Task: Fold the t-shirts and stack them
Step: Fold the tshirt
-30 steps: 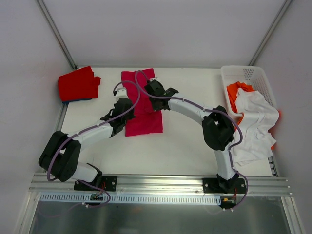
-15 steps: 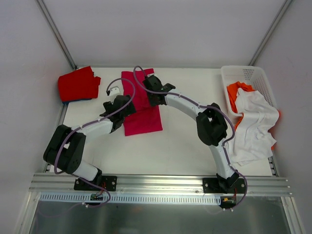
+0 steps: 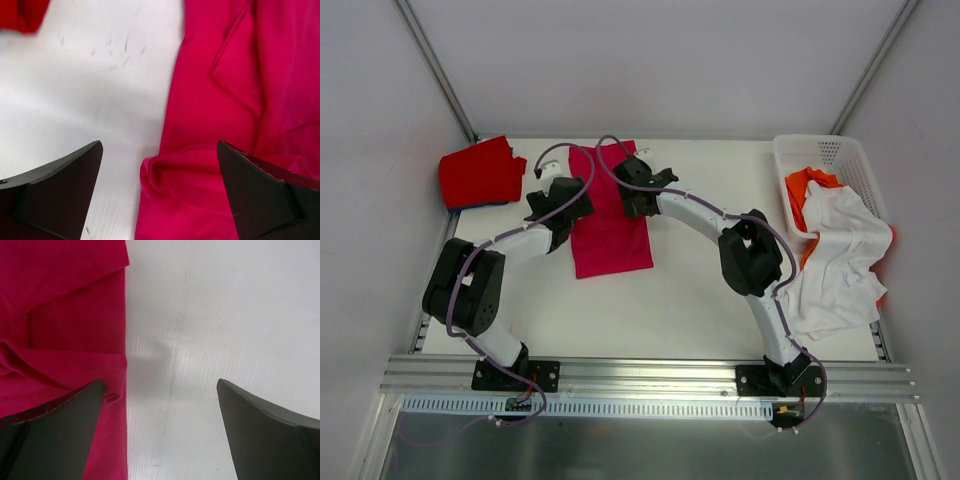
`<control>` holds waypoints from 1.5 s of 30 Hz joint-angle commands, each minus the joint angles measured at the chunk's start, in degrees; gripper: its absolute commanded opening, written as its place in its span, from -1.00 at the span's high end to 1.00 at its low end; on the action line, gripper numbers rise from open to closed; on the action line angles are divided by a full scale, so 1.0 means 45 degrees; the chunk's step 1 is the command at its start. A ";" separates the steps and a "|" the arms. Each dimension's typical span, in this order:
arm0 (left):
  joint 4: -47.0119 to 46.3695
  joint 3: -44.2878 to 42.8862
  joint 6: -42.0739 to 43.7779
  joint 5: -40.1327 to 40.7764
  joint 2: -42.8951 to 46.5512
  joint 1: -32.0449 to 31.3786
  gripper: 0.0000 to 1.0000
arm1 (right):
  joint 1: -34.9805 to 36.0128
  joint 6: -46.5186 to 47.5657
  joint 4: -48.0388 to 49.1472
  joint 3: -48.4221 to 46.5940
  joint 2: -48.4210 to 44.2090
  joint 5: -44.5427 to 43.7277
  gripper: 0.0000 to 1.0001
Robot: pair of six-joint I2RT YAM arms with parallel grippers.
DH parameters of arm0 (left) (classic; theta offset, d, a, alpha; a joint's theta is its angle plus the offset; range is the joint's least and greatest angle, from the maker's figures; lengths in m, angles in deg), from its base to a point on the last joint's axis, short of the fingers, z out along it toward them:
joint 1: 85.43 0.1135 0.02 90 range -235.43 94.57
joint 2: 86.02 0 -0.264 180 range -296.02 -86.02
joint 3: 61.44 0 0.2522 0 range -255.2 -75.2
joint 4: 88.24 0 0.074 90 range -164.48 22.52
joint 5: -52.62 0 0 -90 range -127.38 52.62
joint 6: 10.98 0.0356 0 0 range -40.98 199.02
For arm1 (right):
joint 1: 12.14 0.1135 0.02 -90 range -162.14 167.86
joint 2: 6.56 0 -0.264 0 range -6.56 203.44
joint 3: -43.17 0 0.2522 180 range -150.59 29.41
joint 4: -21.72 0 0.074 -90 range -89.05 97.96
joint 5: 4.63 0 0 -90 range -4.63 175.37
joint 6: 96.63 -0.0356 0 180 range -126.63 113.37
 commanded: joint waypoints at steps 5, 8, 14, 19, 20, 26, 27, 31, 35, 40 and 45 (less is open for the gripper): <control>0.0795 -0.1714 0.1373 -0.0607 0.1912 0.0521 -0.98 | 0.0520 -0.0542 -0.0472 0.0724 -0.2549 -0.2001 -0.99; 0.0759 -0.0623 0.0749 -0.1662 0.3182 0.0501 -0.98 | 0.1106 -0.0622 -0.0083 0.1621 -0.3818 -0.1982 -0.99; 0.0505 0.1429 -0.0132 -0.2874 0.4180 0.0482 -0.98 | 0.2396 -0.1128 0.0911 0.3261 -0.5070 0.0817 -0.98; 0.0524 0.2212 -0.0210 -0.2758 0.4355 0.0501 -0.98 | 0.2768 -0.2143 0.2437 0.3951 -0.4253 0.2802 0.53; 0.0524 0.2330 -0.0229 -0.2719 0.4608 0.0482 -0.98 | 0.2768 -0.2280 0.2438 0.3853 -0.3671 0.2900 0.95; 0.0524 0.3014 -0.0210 -0.2641 0.5546 0.0482 -0.98 | 0.2612 -0.2652 0.2341 0.2604 -0.1617 0.3447 0.99; 0.0524 0.3073 -0.0210 -0.2679 0.5625 0.0482 -0.98 | 0.2535 -0.2711 0.2302 0.2486 -0.1266 0.3487 0.99; 0.0563 0.3288 -0.0171 -0.2641 0.5977 0.0482 -0.98 | 0.2378 -0.2770 0.2321 0.2173 -0.0815 0.3507 0.99; 0.0563 0.3347 -0.0210 -0.2855 0.6192 0.0501 -0.98 | 0.2222 -0.2653 0.2321 0.2055 -0.0774 0.3468 0.99; 0.0544 0.3328 -0.0230 -0.2816 0.6134 0.0482 -0.98 | 0.2143 -0.2477 0.2165 0.1821 -0.0852 0.3409 0.99; 0.0524 0.3289 -0.0249 -0.2797 0.6017 0.0482 -0.98 | 0.2007 -0.2204 0.1969 0.1353 -0.0775 0.3214 0.99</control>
